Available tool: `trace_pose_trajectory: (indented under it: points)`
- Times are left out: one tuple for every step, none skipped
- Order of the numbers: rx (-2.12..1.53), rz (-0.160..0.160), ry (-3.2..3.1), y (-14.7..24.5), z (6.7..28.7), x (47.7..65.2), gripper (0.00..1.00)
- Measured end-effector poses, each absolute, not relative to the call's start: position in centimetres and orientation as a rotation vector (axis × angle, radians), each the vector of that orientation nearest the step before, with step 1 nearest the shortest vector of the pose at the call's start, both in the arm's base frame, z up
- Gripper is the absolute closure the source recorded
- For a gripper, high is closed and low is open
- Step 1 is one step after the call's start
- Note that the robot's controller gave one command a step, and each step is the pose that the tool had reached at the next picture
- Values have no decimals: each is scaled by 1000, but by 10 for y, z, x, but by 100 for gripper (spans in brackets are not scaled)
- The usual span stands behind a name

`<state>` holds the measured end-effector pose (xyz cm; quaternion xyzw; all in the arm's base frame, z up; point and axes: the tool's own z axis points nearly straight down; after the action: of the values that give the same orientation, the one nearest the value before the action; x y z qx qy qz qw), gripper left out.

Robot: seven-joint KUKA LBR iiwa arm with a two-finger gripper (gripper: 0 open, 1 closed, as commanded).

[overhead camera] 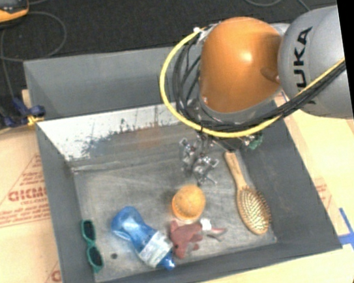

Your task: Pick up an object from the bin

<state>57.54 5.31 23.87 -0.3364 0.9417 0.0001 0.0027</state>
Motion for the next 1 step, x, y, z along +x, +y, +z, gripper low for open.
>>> trace_pose_trajectory:
  points:
    - [-1243,6,2885,41,135,577,0]
